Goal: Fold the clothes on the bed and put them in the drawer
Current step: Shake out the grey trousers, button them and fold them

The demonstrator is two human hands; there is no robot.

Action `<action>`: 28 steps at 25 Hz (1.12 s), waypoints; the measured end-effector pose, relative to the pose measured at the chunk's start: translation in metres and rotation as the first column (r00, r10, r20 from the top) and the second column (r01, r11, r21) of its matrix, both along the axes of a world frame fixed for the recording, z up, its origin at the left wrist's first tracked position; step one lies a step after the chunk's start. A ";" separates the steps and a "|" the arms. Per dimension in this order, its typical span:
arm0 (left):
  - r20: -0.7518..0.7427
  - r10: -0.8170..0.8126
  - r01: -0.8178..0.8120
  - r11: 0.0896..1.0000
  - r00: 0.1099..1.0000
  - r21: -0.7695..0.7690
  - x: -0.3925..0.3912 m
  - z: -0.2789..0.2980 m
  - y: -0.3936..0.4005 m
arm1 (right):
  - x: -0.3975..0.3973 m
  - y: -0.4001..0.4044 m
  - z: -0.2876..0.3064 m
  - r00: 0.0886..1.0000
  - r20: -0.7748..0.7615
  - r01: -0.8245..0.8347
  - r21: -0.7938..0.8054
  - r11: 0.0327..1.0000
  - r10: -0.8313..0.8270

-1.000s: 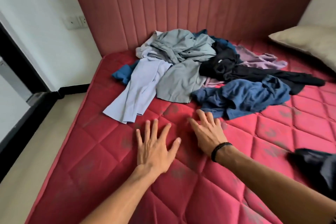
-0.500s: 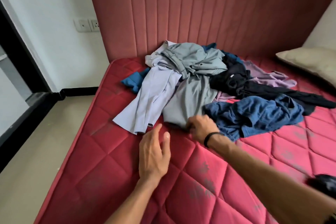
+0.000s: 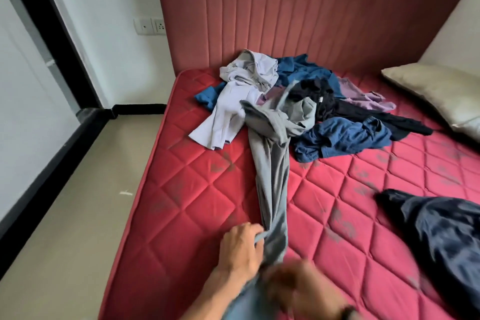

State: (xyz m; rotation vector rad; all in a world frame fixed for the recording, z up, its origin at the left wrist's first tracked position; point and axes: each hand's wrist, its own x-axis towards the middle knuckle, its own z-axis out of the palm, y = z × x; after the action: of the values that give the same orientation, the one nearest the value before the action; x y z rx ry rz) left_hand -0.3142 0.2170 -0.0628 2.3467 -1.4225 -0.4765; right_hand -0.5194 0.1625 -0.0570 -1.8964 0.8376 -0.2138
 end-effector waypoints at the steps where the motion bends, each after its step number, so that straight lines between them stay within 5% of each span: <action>1: -0.027 -0.104 0.106 0.993 0.994 0.060 -0.013 0.005 0.034 | -0.003 -0.001 0.011 0.982 0.079 0.173 0.017 0.985 -0.174; 3: -0.177 -0.196 0.222 0.964 0.964 0.143 -0.058 0.015 0.103 | 0.005 -0.018 0.012 0.841 0.097 0.525 0.095 0.846 -0.533; 5: -0.376 -0.277 0.378 0.898 0.884 0.227 -0.077 0.033 0.152 | 0.032 -0.010 0.012 0.864 -0.030 0.504 0.064 0.861 -0.503; 7: -0.571 -0.316 0.519 0.823 0.758 0.232 -0.072 0.050 0.168 | 0.058 0.016 0.008 0.921 -0.163 0.317 -0.216 0.924 -0.354; 9: -0.499 -0.198 0.266 0.962 0.844 0.068 -0.038 0.049 0.160 | 0.058 0.055 0.005 0.930 -0.307 0.073 -0.381 0.922 -0.201; 10: -0.318 -0.058 0.039 0.997 0.946 -0.065 -0.013 0.047 0.150 | 0.046 0.070 -0.003 0.938 -0.342 -0.071 -0.339 0.938 -0.052; 12: 0.185 0.158 -0.124 0.975 0.970 -0.187 0.028 0.044 0.136 | 0.014 0.095 0.004 0.841 -0.417 -0.395 -0.036 0.918 0.345; 14: 0.292 0.056 -0.028 0.995 0.955 -0.097 0.048 0.042 0.127 | -0.017 0.097 0.019 0.676 -0.428 -0.561 0.229 0.796 0.600; 16: 0.229 -0.155 0.170 0.984 0.961 -0.047 0.054 0.045 0.119 | -0.038 0.076 0.030 0.645 -0.534 -0.550 0.173 0.817 0.547; 18: 0.093 -0.273 0.269 0.961 0.957 0.056 0.055 0.053 0.116 | -0.044 0.054 0.049 0.785 -0.588 -0.341 -0.145 0.929 0.197; 20: -0.055 -0.221 0.225 0.968 0.974 0.110 0.052 0.072 0.114 | -0.037 0.044 0.066 0.904 -0.349 0.048 -0.492 0.869 -0.248; 22: -0.332 -0.105 0.126 0.991 0.938 0.043 0.043 0.110 0.113 | -0.020 0.062 0.094 0.922 0.061 0.339 -0.602 0.722 -0.383; 25: -0.681 0.020 -0.081 0.995 0.732 -0.058 0.030 0.181 0.105 | 0.016 0.121 0.155 0.861 0.476 0.421 -0.464 0.780 -0.182; 28: -0.787 0.005 -0.232 0.957 0.616 -0.175 0.022 0.254 0.098 | 0.053 0.158 0.185 0.904 0.423 0.294 -0.500 0.815 -0.067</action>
State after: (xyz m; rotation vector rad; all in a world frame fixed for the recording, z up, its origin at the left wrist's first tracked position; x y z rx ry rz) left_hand -0.2920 0.3152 0.1912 1.6357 -0.8174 -1.0449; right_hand -0.4667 0.3206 0.1276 -2.1914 0.7282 -1.0234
